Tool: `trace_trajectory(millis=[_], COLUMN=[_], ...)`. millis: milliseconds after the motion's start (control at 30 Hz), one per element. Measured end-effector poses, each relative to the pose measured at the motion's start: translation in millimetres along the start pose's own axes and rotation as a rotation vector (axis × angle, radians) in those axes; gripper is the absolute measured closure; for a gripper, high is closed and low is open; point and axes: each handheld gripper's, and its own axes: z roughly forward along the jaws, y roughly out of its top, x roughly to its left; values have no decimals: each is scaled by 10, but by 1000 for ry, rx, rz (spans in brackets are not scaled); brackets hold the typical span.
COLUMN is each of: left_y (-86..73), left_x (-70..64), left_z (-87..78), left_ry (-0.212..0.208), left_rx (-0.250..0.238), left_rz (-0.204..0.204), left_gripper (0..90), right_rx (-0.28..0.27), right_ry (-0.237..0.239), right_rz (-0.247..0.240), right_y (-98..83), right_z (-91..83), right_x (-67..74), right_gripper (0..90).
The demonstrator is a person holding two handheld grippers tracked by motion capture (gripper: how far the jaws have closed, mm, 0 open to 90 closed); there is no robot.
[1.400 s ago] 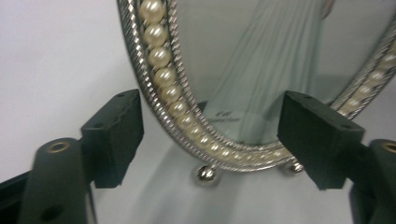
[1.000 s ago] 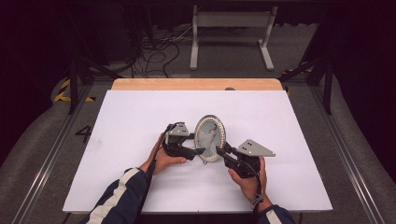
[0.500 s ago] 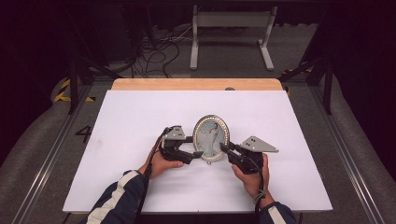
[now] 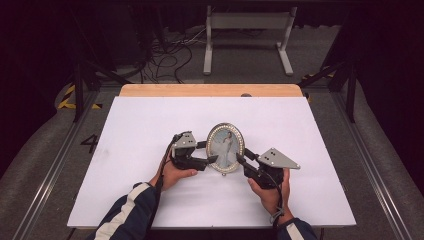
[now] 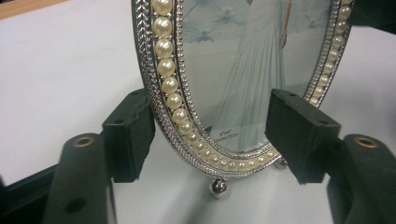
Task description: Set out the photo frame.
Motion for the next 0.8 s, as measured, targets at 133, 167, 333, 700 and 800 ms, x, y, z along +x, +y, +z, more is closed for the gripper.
trace_trajectory(millis=[133, 167, 333, 700, 800], left_y=[-8, -7, -7, -11, -19], left_x=[39, 38, 41, 29, 20], left_z=[-18, -19, -34, -94, -111], left_ry=[3, 8, 18, 22, 31], left_rx=[-9, -8, 0, 23, 28], left_rz=[-13, -12, -10, 5, 11], left_gripper=[450, 461, 522, 560, 561], right_rx=[-11, -12, -9, -6, -5], right_ry=[-20, -16, -20, -11, -8], right_rz=[-4, 1, -4, 14, 9], right_y=[3, 1, 7, 12, 19], right_z=[-16, -13, -9, 19, 34], right_x=[12, 7, 5, -38, -33], right_gripper=[761, 763, 765, 778, 777])
